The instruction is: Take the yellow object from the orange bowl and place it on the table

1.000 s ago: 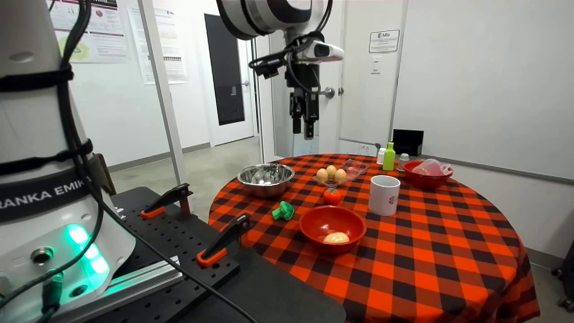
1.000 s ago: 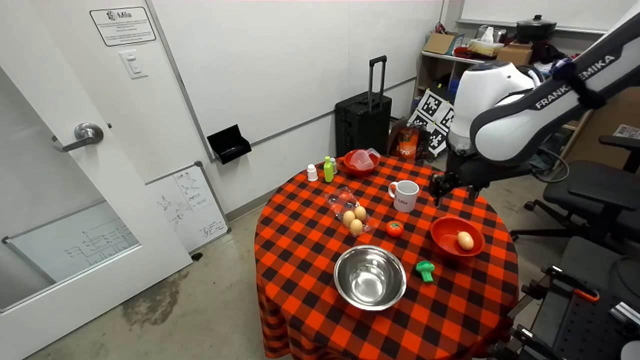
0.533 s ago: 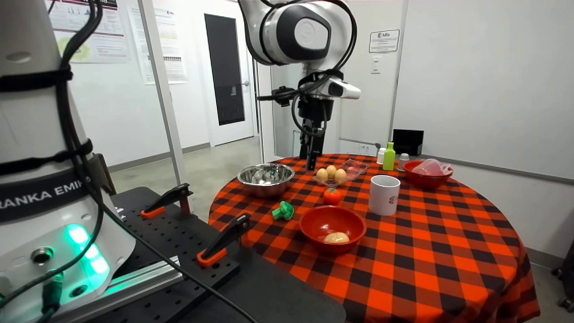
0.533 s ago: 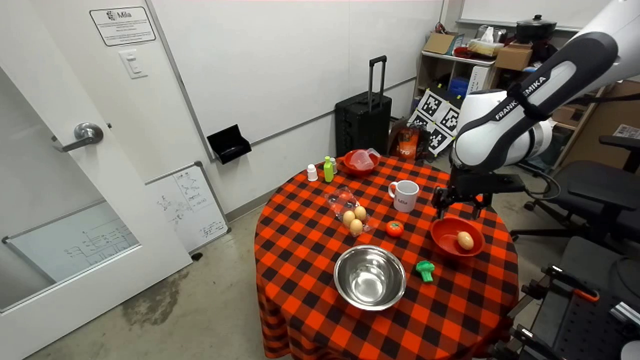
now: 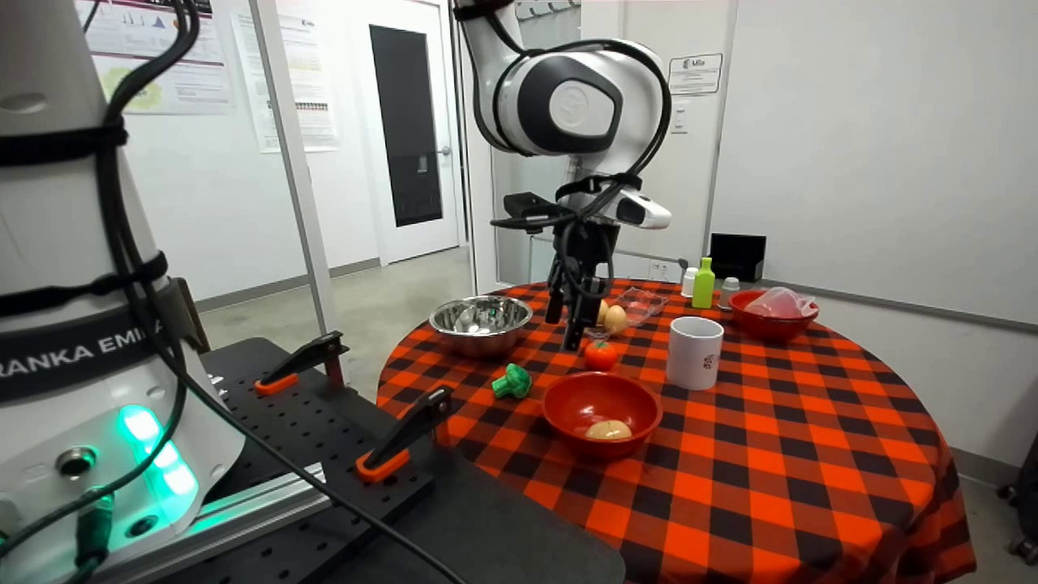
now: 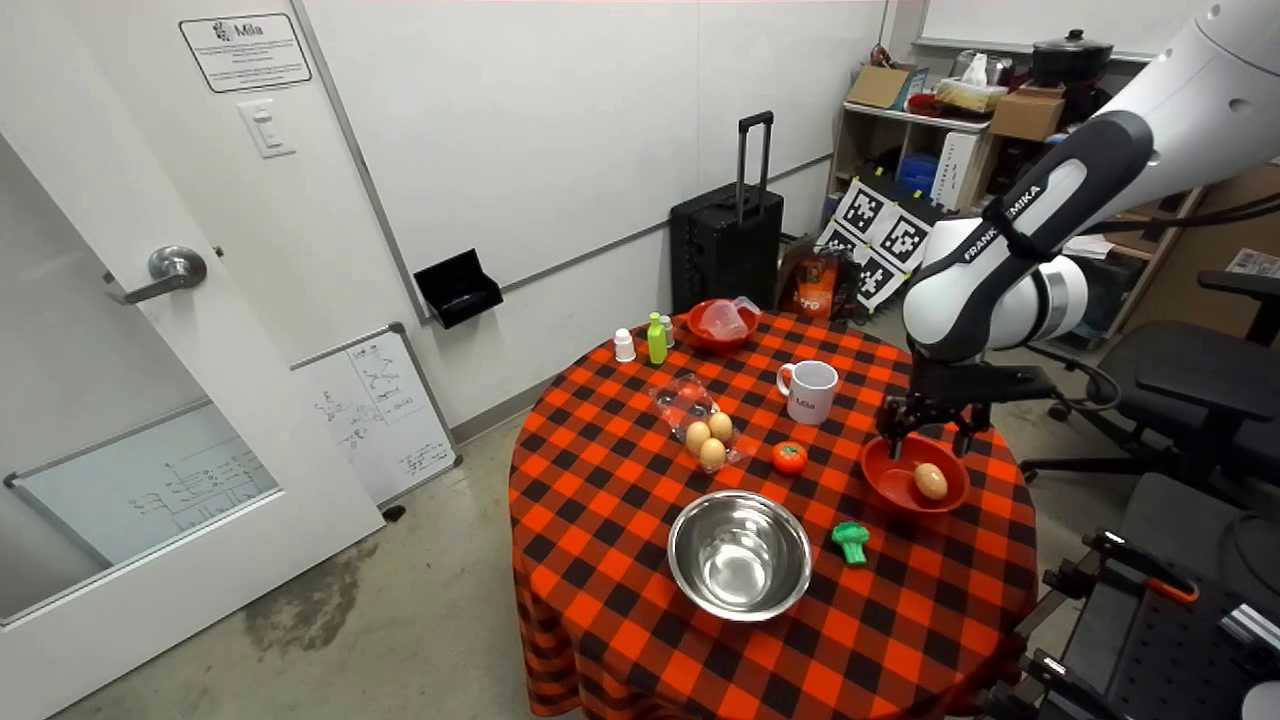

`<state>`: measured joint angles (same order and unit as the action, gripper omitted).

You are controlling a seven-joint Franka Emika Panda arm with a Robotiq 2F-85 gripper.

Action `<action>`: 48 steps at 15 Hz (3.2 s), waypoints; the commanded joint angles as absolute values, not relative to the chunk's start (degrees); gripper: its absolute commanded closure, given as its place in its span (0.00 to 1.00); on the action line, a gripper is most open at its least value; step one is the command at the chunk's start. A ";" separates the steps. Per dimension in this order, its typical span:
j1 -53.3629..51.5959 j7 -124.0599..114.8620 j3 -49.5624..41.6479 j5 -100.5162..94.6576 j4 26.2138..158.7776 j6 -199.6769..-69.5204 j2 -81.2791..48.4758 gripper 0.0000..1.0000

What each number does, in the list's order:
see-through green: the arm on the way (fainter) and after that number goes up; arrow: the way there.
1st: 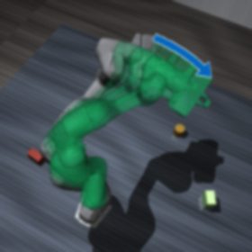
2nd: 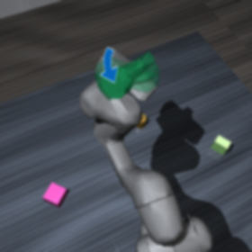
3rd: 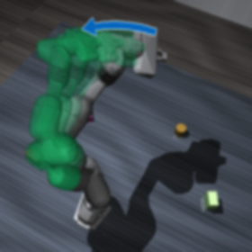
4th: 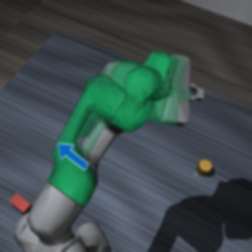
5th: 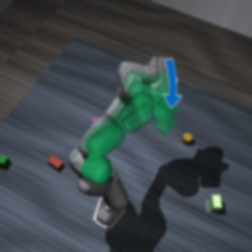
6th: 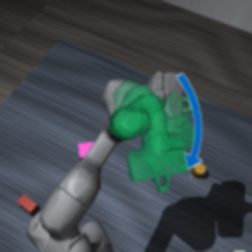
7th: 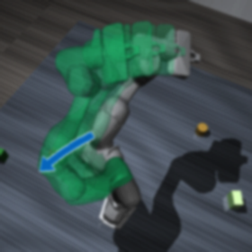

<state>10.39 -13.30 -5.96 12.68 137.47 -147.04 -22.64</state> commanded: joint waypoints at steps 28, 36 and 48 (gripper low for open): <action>7.97 -13.49 -12.15 5.04 122.32 -149.40 -44.21 0.00; 8.69 -13.10 -10.97 6.63 121.41 -149.37 -45.62 0.00; 8.83 -13.12 -10.76 7.87 120.23 -149.07 -47.32 0.37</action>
<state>8.66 -12.80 -10.93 7.28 121.54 -148.56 -46.31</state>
